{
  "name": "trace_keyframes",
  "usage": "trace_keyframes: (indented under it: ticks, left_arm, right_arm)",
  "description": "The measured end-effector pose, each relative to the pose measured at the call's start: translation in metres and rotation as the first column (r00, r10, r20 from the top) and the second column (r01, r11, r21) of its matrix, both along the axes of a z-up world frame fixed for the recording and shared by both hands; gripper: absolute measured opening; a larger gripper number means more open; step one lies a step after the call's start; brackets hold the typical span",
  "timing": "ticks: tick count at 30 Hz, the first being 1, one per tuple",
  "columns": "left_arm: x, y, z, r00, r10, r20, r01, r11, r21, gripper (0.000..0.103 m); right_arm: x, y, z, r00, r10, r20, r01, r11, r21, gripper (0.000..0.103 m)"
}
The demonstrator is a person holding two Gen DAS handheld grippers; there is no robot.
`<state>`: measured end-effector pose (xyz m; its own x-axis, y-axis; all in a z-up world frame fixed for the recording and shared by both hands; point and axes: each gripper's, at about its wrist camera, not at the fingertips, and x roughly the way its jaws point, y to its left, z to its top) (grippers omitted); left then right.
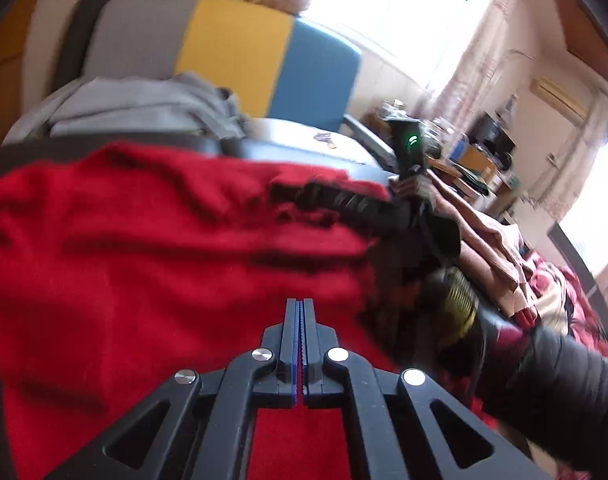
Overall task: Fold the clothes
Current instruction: 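Grasp the sweater hem with the right gripper and lift it toward the collar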
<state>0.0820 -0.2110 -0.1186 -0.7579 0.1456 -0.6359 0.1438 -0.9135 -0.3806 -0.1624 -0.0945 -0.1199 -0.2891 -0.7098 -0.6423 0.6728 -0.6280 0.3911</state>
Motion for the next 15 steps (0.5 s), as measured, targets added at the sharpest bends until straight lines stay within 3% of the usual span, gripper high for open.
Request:
trace_keyframes:
  ticks: [2,5,8,10,12,14,15]
  left_arm:
    - [0.027,-0.016,-0.001,0.997,0.074,0.001,-0.074,0.997,-0.001,0.003]
    - [0.069,-0.040,-0.003,0.983,0.183,0.002,-0.183,0.983,-0.029,0.008]
    - [0.103,-0.062,-0.015,0.970,0.243,0.007,-0.242,0.970,-0.028,0.010]
    - [0.122,-0.070,-0.024,0.966,0.259,0.008,-0.259,0.966,0.002,0.011]
    - [0.133,-0.070,-0.029,0.965,0.262,0.004,-0.262,0.965,0.028,0.012]
    - [0.145,-0.065,-0.032,0.966,0.258,-0.002,-0.257,0.966,0.038,0.013]
    - [0.152,-0.063,-0.033,0.967,0.255,-0.003,-0.255,0.966,0.042,0.014]
  right_arm:
    - [0.001,-0.003,0.001,1.000,0.001,-0.004,-0.001,1.000,0.021,0.103]
    - [0.011,-0.023,0.010,0.997,0.040,-0.064,-0.030,0.987,0.157,0.103]
    - [0.053,-0.053,0.044,0.958,0.218,-0.187,-0.180,0.963,0.200,0.103]
    - [0.103,-0.080,0.069,0.877,0.395,-0.275,-0.336,0.912,0.237,0.103]
    - [0.152,-0.105,0.085,0.768,0.547,-0.332,-0.467,0.834,0.294,0.103]
    - [0.186,-0.130,0.077,0.692,0.654,-0.305,-0.556,0.753,0.353,0.103]
    - [0.204,-0.142,0.073,0.649,0.703,-0.289,-0.596,0.707,0.380,0.096]
